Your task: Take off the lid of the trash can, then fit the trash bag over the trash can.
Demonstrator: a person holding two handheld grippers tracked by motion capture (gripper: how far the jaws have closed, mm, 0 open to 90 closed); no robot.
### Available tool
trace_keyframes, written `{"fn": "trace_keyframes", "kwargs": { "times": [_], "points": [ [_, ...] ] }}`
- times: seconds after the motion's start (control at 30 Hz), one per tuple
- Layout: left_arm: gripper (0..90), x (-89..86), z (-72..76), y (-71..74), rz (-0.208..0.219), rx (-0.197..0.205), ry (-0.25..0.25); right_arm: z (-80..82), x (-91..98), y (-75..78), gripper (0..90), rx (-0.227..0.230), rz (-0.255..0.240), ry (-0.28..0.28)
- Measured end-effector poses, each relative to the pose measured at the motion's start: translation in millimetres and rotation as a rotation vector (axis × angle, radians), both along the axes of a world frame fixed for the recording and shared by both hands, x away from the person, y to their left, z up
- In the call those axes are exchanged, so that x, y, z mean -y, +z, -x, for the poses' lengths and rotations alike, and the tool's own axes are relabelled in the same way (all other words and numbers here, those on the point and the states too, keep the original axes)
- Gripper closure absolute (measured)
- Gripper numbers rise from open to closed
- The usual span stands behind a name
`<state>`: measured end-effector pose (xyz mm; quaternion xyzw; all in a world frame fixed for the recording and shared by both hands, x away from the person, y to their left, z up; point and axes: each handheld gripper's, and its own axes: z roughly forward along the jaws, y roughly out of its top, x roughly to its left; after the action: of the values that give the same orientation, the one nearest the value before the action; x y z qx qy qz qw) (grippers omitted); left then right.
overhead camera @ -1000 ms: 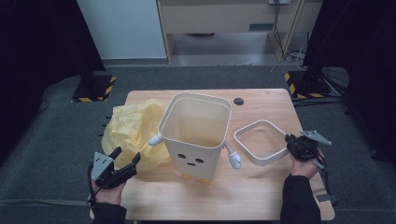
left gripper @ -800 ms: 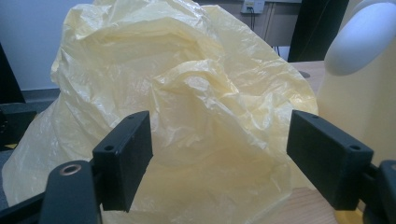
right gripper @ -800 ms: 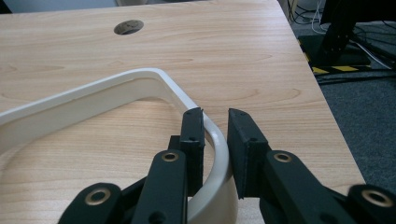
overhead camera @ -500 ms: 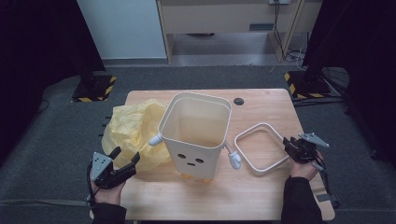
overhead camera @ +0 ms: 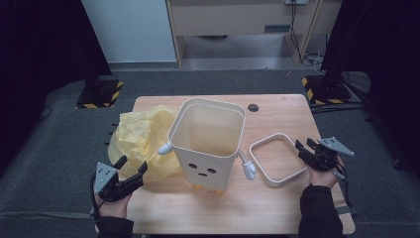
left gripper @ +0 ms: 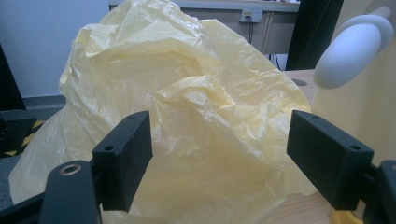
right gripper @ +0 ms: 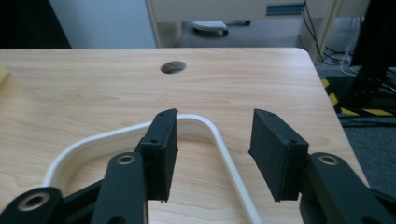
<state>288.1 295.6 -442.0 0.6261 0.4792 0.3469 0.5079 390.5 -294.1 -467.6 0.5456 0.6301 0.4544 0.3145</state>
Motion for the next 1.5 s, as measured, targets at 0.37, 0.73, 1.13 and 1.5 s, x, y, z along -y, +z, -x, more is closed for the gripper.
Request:
{"fn": "trace_keyframes", "kwargs": {
  "times": [0.37,0.73,1.13,1.5],
  "points": [
    [21.9,-3.7,4.7,8.6,0.007,0.039,0.004,8.4,-14.6,7.1,37.2,0.019,0.029,0.078],
    [20.2,-2.6,8.2,15.6,-0.026,0.065,0.016,16.2,-15.1,-4.2,18.0,-0.008,0.013,0.143],
    [18.9,7.7,-8.7,7.2,-0.055,0.029,0.006,18.6,-16.8,-6.0,12.8,-0.03,-0.005,0.15],
    [14.7,13.0,-48.3,-24.2,-0.132,-0.08,0.083,16.0,-20.1,-9.0,11.2,-0.062,0.013,0.161]
  ]
}}
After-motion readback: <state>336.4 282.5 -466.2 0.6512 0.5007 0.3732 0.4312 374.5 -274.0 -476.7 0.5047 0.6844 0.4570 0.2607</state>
